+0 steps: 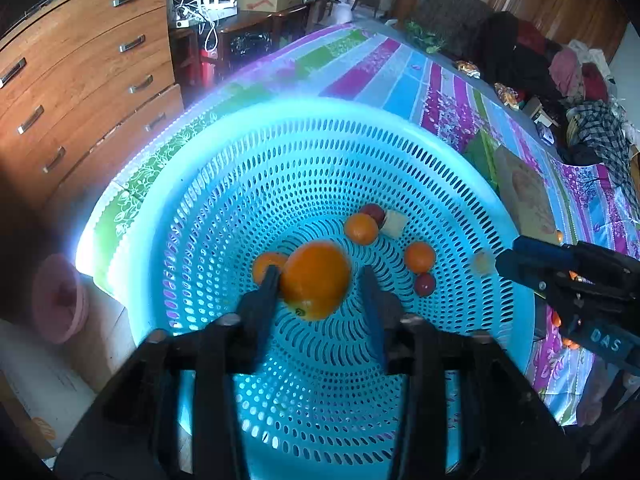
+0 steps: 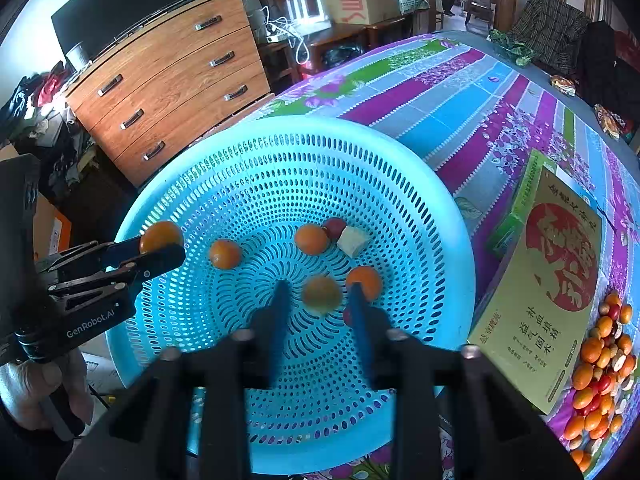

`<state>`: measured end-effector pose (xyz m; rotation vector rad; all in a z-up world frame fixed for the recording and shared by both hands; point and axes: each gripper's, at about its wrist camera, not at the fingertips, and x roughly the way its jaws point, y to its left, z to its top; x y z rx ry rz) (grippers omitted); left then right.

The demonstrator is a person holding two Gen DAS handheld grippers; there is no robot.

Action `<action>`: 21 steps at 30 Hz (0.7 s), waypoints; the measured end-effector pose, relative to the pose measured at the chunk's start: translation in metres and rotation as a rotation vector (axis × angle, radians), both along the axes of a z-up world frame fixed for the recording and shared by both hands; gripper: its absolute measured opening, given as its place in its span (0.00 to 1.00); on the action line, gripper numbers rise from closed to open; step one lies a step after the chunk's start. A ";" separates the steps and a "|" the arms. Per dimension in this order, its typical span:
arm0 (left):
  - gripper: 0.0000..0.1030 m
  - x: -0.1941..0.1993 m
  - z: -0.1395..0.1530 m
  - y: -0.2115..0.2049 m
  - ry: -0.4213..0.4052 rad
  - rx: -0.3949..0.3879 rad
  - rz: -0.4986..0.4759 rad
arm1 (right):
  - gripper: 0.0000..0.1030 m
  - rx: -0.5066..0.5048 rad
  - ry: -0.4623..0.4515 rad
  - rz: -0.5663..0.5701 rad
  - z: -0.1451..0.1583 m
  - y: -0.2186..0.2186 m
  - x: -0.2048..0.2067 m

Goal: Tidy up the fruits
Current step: 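Move both open tools back to the fruit pile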

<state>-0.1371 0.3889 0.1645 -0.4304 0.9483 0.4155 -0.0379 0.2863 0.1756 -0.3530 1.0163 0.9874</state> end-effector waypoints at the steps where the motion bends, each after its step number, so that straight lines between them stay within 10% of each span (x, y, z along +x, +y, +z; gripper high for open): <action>1: 0.80 -0.001 0.000 0.000 -0.004 -0.002 0.001 | 0.54 0.002 -0.002 -0.003 0.000 0.000 0.001; 12: 0.85 -0.010 0.009 -0.004 -0.069 0.036 0.017 | 0.57 0.155 -0.045 -0.050 0.012 -0.043 -0.012; 18: 0.85 -0.019 0.076 -0.051 -0.340 0.271 -0.050 | 0.60 0.221 -0.176 -0.141 0.013 -0.128 -0.043; 21: 1.00 -0.027 0.109 -0.092 -0.510 0.391 -0.128 | 0.77 0.249 -0.235 -0.209 0.011 -0.180 -0.058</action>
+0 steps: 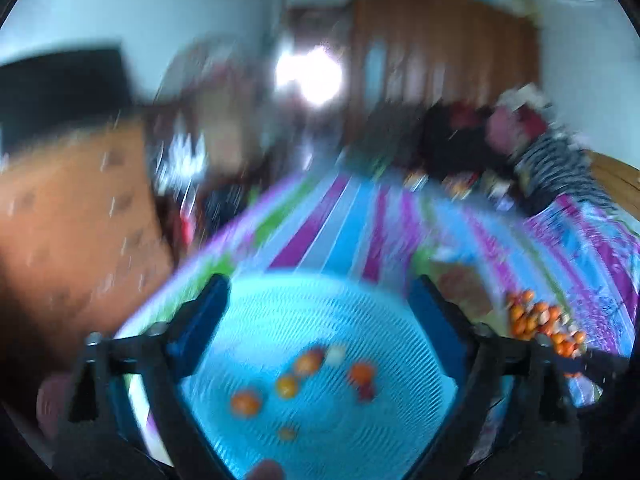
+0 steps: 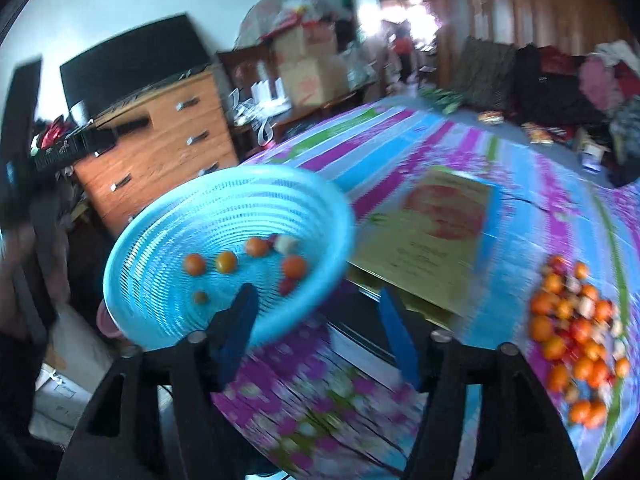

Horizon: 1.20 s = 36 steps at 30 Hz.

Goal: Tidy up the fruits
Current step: 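Move both open tools back to the fruit pile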

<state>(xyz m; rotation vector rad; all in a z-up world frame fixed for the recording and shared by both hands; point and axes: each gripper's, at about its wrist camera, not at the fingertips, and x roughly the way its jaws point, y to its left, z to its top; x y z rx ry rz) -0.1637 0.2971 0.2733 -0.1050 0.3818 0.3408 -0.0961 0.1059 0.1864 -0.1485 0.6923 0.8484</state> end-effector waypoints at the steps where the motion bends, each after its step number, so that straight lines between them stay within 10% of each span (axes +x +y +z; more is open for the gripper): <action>1: 1.00 -0.001 0.007 -0.014 -0.050 0.020 -0.037 | 0.86 0.012 -0.027 -0.042 -0.001 -0.021 -0.007; 5: 1.00 0.016 0.008 -0.061 -0.080 -0.008 -0.208 | 0.96 0.019 -0.139 -0.219 -0.009 -0.086 -0.030; 9: 1.00 0.041 -0.002 -0.122 -0.047 0.002 -0.399 | 0.96 -0.048 -0.012 -0.281 -0.034 -0.127 -0.020; 17: 0.93 0.129 -0.104 -0.227 0.353 -0.200 -0.753 | 0.94 -0.088 0.111 -0.365 -0.077 -0.200 -0.013; 25: 0.67 0.185 -0.186 -0.273 0.594 -0.325 -0.767 | 0.91 -0.051 0.197 -0.445 -0.109 -0.264 0.005; 36: 0.66 0.247 -0.251 -0.310 0.707 -0.408 -0.656 | 0.85 -0.010 0.281 -0.500 -0.149 -0.320 0.032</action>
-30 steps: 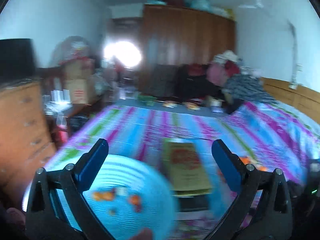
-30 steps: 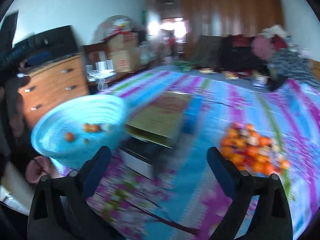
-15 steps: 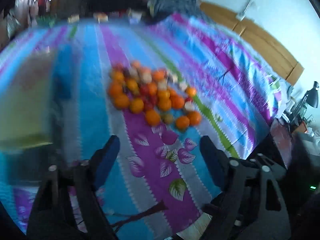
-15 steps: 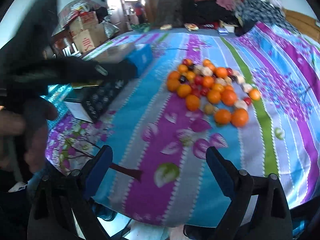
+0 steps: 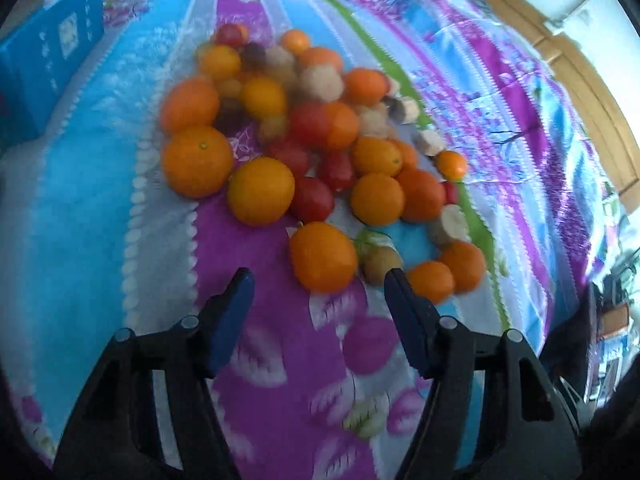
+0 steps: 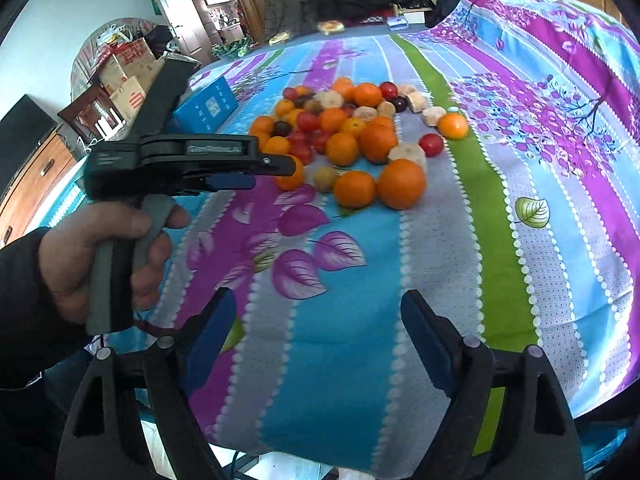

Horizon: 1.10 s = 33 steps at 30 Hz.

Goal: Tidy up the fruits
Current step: 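Move both open tools back to the fruit pile, then grasp an orange with the left tool while the right tool grasps a red tomato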

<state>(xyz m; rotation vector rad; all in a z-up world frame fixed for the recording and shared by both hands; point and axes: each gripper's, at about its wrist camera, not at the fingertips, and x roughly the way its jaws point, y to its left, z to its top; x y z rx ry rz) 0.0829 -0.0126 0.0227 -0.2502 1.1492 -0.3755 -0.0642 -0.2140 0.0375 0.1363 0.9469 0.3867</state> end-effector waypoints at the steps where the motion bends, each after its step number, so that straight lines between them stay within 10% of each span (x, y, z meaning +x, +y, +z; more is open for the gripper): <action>1: 0.66 0.002 -0.003 -0.003 -0.002 0.013 0.004 | 0.84 0.004 0.001 -0.001 -0.001 -0.002 0.001; 3: 0.65 0.003 -0.002 -0.010 -0.029 0.043 0.000 | 0.84 0.011 0.002 -0.002 -0.005 -0.006 0.005; 6: 0.37 0.004 -0.002 -0.014 -0.044 0.069 -0.019 | 0.79 0.029 0.007 0.000 -0.008 -0.010 0.009; 21: 0.37 -0.058 0.007 0.056 -0.076 0.067 0.037 | 0.51 0.032 -0.041 0.188 -0.002 0.039 0.123; 33: 0.37 -0.054 0.001 0.066 -0.086 0.023 0.055 | 0.48 -0.088 0.029 0.365 -0.035 0.097 0.194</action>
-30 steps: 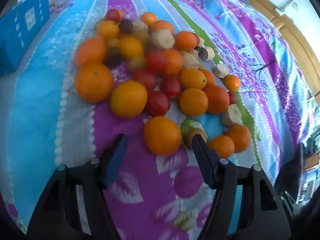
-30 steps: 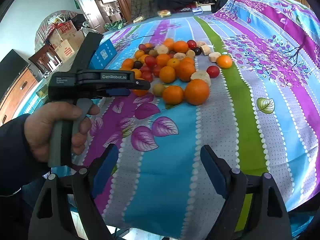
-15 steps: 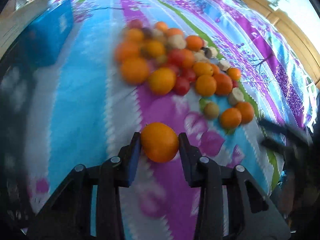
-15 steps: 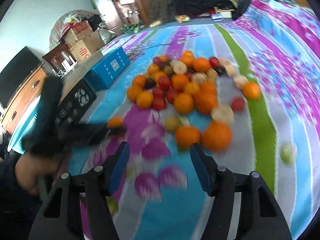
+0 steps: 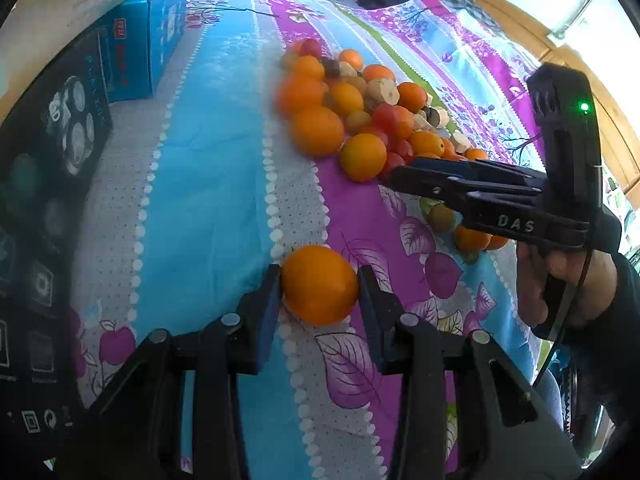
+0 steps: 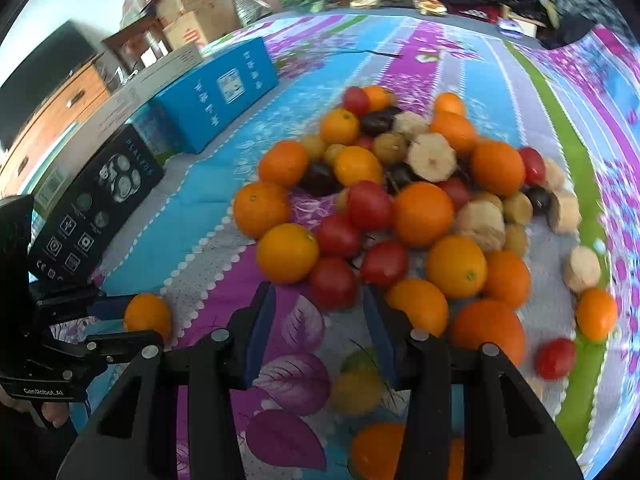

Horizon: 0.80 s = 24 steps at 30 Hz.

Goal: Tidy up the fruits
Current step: 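Grasp an orange with the left tool while the right tool grasps a red tomato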

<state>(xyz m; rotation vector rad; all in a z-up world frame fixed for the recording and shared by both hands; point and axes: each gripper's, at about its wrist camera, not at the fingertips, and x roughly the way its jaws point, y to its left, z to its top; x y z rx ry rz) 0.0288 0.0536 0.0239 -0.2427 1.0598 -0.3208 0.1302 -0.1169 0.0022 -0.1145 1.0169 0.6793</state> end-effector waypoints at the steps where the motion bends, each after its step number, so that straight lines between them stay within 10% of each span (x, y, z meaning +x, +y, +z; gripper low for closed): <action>1: 0.37 0.001 -0.001 0.000 -0.001 -0.004 -0.001 | 0.48 -0.014 -0.005 0.011 0.000 0.003 0.000; 24: 0.38 0.001 -0.005 0.011 -0.010 -0.050 -0.007 | 0.45 -0.133 -0.096 0.083 -0.018 0.022 -0.004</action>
